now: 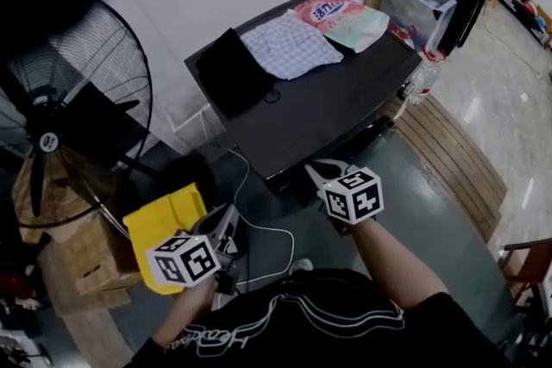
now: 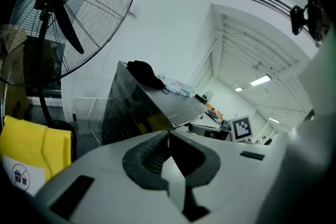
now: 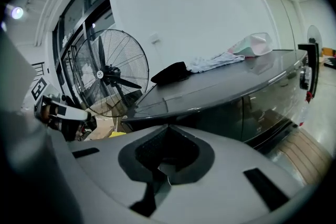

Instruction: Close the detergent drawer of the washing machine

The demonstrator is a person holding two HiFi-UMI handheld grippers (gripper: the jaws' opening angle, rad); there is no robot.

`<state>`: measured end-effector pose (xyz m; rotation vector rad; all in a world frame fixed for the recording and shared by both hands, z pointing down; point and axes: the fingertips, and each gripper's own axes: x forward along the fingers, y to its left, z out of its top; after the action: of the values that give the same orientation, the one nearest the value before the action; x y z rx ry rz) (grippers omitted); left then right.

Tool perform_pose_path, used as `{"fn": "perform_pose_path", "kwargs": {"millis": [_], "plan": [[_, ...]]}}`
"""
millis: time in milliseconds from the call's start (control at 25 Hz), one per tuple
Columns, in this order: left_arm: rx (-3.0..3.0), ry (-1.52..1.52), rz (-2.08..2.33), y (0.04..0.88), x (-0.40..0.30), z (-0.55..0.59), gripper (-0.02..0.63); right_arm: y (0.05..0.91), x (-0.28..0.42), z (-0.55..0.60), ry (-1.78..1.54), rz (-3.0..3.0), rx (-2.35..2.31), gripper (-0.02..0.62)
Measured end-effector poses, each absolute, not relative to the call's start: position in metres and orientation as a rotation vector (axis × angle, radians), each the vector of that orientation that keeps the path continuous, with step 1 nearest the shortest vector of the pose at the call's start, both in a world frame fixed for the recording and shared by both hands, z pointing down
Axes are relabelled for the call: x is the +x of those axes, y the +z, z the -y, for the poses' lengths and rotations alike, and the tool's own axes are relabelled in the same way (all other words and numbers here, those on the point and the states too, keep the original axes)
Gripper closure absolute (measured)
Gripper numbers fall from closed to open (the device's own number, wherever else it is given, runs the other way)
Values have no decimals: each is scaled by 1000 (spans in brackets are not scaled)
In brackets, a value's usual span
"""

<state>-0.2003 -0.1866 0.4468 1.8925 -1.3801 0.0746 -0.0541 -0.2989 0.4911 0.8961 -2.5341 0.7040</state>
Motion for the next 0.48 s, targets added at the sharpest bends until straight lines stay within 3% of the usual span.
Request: {"fn": "perform_pose_path", "kwargs": {"millis": [480], "plan": [[2063, 24, 1319, 371, -127, 142, 575, 396, -25, 212, 699, 2766, 546, 569]]}}
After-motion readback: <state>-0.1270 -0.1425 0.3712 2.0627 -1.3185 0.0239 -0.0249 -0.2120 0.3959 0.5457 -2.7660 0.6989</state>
